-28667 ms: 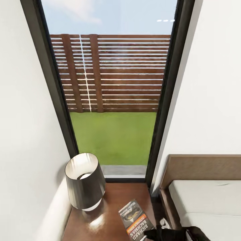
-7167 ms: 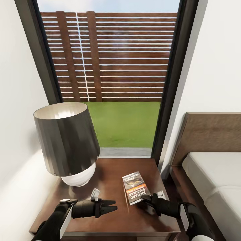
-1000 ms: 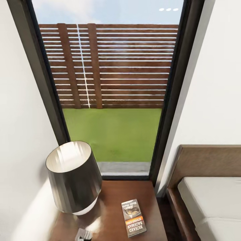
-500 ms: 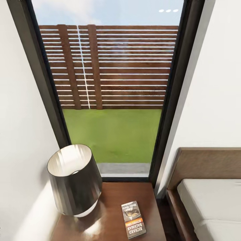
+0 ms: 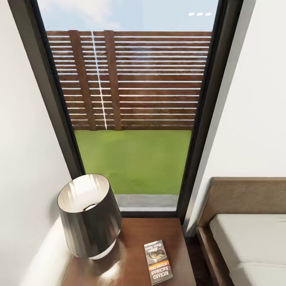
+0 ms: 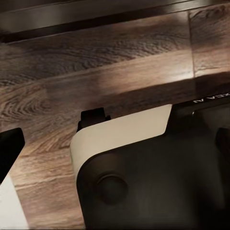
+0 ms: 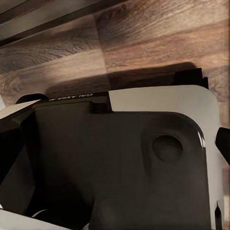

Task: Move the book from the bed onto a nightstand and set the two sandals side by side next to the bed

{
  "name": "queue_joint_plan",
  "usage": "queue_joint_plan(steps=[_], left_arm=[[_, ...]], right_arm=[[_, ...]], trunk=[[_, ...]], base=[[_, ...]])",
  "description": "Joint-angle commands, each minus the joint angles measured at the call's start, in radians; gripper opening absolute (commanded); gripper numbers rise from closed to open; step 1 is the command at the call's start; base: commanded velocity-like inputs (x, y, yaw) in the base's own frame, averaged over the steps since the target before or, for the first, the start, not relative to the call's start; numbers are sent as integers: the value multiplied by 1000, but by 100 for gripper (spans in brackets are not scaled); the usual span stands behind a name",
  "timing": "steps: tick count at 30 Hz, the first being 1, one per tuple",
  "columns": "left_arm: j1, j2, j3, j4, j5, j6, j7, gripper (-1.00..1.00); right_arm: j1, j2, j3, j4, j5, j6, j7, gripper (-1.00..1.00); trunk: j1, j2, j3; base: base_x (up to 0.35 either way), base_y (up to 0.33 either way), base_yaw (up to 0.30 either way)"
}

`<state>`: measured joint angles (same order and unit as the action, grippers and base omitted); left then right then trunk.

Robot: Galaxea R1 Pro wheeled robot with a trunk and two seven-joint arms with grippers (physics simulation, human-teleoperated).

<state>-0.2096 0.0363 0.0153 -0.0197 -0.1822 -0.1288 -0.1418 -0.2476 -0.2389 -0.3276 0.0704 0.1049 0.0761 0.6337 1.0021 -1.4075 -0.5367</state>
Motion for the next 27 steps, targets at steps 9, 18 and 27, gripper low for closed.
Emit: queue_joint_plan(steps=[9,18,27], left_arm=[[7,0,6,-2,-8,-10,8,100],[7,2,7,-2,-9,-11,8,100],[7,1,7,-2,-10,-11,8,100]], right_arm=[[-1,0,-9,-5,11,10,-2,100],[-1,2,-5,-4,9,11,-2,100],[-1,83,-5,-2,10,11,-2,100]], trunk=[[0,-1,-1],[0,-1,-1],[0,-1,-1]], base=[[0,0,0],[0,0,0],[0,0,0]])
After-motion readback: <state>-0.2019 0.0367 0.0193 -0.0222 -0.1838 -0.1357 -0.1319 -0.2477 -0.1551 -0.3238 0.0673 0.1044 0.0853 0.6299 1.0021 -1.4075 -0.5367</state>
